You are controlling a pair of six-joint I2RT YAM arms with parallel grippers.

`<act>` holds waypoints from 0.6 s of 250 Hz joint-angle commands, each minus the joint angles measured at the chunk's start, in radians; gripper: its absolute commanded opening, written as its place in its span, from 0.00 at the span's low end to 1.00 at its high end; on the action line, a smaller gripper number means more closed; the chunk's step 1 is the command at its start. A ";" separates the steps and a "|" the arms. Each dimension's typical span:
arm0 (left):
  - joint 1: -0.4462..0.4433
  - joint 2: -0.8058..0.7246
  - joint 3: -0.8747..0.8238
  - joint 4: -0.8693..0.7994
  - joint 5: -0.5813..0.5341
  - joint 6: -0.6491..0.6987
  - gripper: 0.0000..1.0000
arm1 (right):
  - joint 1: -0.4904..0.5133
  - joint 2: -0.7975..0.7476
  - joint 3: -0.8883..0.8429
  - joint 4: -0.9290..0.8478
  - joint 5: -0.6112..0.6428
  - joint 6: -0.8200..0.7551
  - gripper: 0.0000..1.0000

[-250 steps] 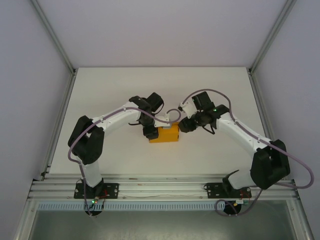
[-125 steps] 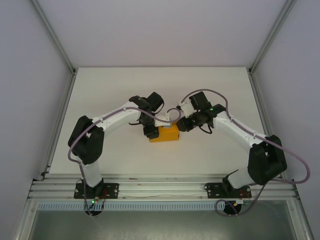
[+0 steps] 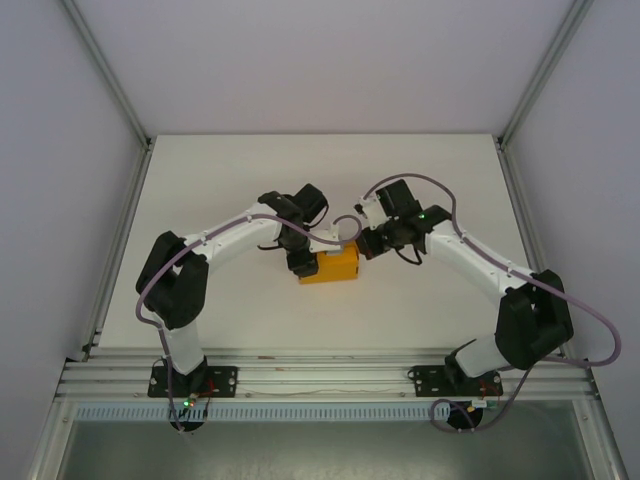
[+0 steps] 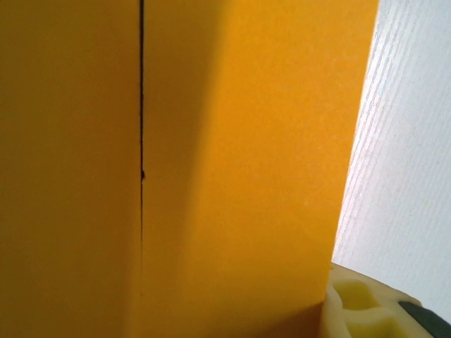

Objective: Assemble paper box

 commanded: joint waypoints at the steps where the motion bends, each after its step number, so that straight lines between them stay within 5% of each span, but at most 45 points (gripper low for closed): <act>1: -0.012 0.012 0.025 0.038 -0.010 -0.024 0.41 | 0.064 -0.008 0.029 0.052 0.012 0.128 0.00; 82: -0.013 0.009 0.009 0.072 -0.015 -0.050 0.41 | 0.094 -0.075 -0.103 0.265 0.165 0.559 0.00; 150: -0.014 0.007 -0.010 0.106 -0.025 -0.072 0.43 | 0.115 -0.085 -0.301 0.443 0.163 0.422 0.00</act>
